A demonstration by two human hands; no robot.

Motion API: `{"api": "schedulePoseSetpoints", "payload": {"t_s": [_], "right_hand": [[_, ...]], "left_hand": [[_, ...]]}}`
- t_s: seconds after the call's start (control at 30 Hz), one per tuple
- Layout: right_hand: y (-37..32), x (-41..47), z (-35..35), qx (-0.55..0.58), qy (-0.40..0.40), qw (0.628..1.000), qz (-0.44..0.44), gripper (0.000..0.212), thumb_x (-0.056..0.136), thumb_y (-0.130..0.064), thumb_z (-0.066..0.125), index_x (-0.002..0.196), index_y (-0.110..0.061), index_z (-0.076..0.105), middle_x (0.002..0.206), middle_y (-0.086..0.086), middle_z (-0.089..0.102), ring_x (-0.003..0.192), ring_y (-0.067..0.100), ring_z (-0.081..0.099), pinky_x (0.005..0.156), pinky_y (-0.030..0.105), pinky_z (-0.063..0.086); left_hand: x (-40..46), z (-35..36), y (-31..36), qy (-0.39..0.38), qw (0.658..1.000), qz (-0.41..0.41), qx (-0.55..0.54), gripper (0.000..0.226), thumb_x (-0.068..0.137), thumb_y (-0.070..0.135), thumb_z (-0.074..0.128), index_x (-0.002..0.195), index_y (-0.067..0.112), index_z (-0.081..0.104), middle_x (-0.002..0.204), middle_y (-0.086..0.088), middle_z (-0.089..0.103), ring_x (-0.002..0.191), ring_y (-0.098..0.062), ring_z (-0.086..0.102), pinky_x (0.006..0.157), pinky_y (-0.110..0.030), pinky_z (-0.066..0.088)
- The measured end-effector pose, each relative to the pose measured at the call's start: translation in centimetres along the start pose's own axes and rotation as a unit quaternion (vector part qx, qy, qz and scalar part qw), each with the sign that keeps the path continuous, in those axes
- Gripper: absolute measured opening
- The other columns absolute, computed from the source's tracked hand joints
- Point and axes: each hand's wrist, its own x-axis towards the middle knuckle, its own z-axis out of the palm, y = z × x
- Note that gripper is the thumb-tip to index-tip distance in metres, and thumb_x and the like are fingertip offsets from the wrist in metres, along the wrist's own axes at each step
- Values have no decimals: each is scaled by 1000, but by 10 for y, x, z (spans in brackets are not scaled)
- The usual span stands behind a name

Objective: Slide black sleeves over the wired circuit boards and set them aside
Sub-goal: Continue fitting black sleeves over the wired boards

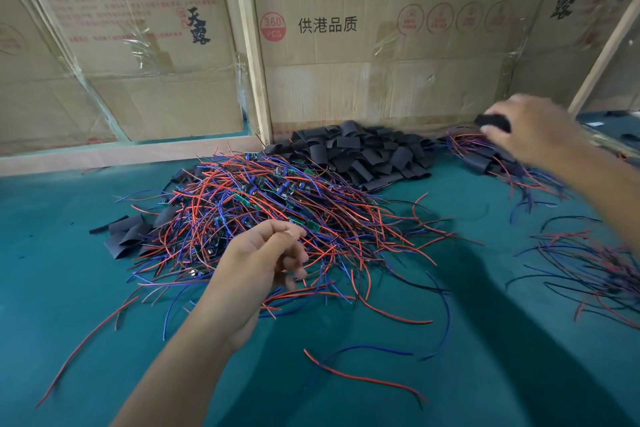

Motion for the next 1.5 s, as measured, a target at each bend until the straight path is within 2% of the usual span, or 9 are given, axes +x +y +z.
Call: {"api": "schedulePoseSetpoints", "payload": {"t_s": [0.2, 0.4, 0.57, 0.7, 0.9, 1.13, 1.3, 1.4, 1.5], "right_hand": [[9, 37, 28, 13, -43, 988, 148, 68, 86, -29, 74, 144, -15, 40, 138, 24, 46, 125, 43, 45, 102, 52, 40], [-88, 1, 84, 119, -167, 977, -59, 29, 93, -19, 64, 121, -15, 66, 120, 13, 63, 114, 33, 57, 95, 41, 47], [-134, 2, 111, 99, -221, 968, -57, 37, 93, -21, 66, 130, -24, 57, 125, 7, 53, 115, 29, 53, 87, 44, 50], [-139, 6, 109, 37, -167, 983, -59, 13, 98, -28, 60, 107, -23, 67, 113, 3, 63, 102, 30, 61, 80, 41, 53], [-134, 9, 114, 15, -245, 965, -94, 44, 97, -33, 62, 139, -24, 53, 139, 3, 55, 128, 29, 50, 99, 47, 48], [-139, -4, 99, 69, -108, 992, 7, 25, 102, -29, 52, 118, -17, 67, 116, 9, 65, 105, 33, 60, 81, 40, 52], [-168, -62, 37, 412, 7, 896, 165, 20, 92, -31, 62, 89, -14, 71, 78, 8, 72, 80, 28, 69, 75, 45, 56], [-207, -115, 13, 418, -38, 900, 116, 27, 81, -42, 57, 74, -17, 63, 60, -5, 63, 56, 6, 58, 57, 19, 44], [-233, -143, 12, 421, -46, 901, 91, 19, 85, -35, 64, 74, -19, 65, 60, -12, 61, 57, 4, 53, 54, 16, 38]], "left_hand": [[2, -5, 1, 7, 1000, 24, -3, 15, 101, 12, 51, 96, 5, 63, 71, -8, 60, 56, -17, 54, 48, -24, 42], [11, -19, -3, 93, 994, 61, 13, 17, 101, 8, 49, 91, 5, 62, 65, -4, 54, 53, -15, 45, 47, -24, 36], [10, -17, -5, 68, 991, 86, 70, 20, 100, 12, 53, 84, 9, 64, 64, -5, 55, 52, -14, 45, 48, -26, 35], [8, -13, -6, 48, 990, 90, 94, 22, 101, 14, 54, 81, 11, 64, 62, -5, 56, 50, -14, 43, 47, -25, 34], [9, -11, -5, 47, 987, 97, 119, 28, 100, 13, 55, 75, 20, 67, 60, -3, 58, 49, -14, 45, 47, -28, 34], [8, -14, -5, 46, 970, 121, 207, 25, 98, 15, 58, 75, 23, 64, 59, 0, 59, 49, -10, 46, 47, -22, 38], [2, -9, -10, 23, 898, 182, 401, 6, 91, 32, 65, 93, 33, 59, 75, 12, 62, 64, -7, 55, 60, -21, 43], [-1, 0, -16, 13, 842, 225, 490, 37, 86, 43, 63, 121, 36, 51, 100, 23, 54, 89, 0, 52, 79, -23, 44], [-2, 8, -19, -12, 828, 255, 499, 69, 81, 46, 67, 143, 27, 43, 136, 19, 42, 124, -2, 40, 103, -10, 26]]}}
